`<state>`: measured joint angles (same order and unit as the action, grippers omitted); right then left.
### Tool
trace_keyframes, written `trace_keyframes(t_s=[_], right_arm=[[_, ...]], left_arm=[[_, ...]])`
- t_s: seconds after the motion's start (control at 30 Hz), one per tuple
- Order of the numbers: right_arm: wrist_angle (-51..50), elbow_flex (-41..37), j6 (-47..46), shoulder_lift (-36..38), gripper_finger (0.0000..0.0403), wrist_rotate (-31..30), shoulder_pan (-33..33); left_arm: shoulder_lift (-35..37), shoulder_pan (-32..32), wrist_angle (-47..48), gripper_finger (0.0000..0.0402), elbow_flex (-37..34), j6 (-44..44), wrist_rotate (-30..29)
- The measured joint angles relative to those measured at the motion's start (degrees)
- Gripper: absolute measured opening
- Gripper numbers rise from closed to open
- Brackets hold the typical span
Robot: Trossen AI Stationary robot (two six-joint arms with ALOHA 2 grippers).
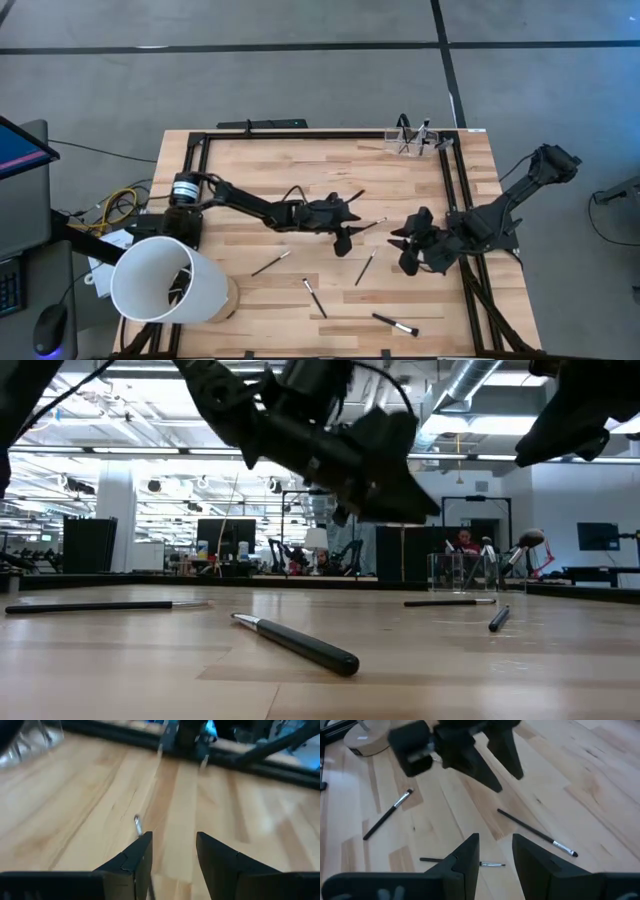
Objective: Put items in baskets/containers
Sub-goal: Put the black eyeshadow brush into the middle section of the transparent organizer
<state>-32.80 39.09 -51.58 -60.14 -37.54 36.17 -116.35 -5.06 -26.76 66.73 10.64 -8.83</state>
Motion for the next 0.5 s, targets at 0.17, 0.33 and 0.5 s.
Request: trace_keyframes(t_s=[0.17,0.33,0.5], right_arm=[[1.05,0.0,-0.51,-1.05,0.0107,-0.87,-0.8],[1.99,0.0,0.65,-0.97,0.0107,-0.92,-2.67],[2.22,0.06,2.86,-0.56,0.0107,1.35,-4.19]], left_arm=[[-2.3,0.94,10.83,0.0149,4.09,0.13,0.78],[-2.59,0.75,21.67,0.0149,9.72,-2.93,-0.59],[-2.52,0.29,27.71,0.0149,14.32,-4.78,-1.87]])
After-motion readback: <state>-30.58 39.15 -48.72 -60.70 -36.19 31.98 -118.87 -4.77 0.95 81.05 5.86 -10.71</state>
